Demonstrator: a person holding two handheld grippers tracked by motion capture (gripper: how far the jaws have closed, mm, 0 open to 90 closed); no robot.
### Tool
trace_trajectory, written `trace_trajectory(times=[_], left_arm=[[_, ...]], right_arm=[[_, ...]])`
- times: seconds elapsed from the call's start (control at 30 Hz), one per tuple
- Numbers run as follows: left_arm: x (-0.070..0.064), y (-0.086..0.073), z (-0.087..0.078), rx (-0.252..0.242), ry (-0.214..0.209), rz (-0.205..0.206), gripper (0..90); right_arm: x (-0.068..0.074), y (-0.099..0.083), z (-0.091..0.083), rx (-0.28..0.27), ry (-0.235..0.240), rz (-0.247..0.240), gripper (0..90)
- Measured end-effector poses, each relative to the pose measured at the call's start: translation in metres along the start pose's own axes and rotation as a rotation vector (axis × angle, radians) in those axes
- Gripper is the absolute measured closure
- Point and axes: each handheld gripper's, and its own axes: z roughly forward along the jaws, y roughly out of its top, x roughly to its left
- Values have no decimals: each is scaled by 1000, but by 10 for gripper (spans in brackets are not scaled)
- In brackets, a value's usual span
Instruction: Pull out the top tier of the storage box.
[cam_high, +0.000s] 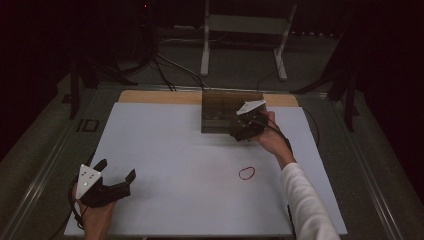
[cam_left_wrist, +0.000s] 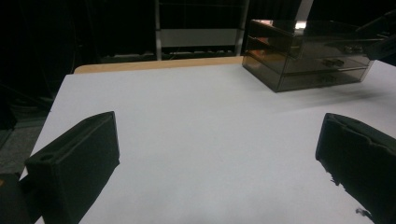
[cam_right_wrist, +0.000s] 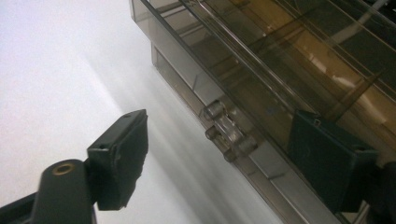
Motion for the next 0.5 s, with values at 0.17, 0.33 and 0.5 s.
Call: trace_trajectory(times=[0.17, 0.33, 0.5], left_arm=[[1, 0, 0, -3, 1, -3, 11], [1, 0, -1, -4, 1, -6, 11], [1, 0, 0, -4, 0, -3, 11]], right_arm=[[5, 4, 5, 7, -36, -32, 282], [7, 4, 7, 16, -53, -51, 330], [4, 3, 3, 15, -38, -47, 433]])
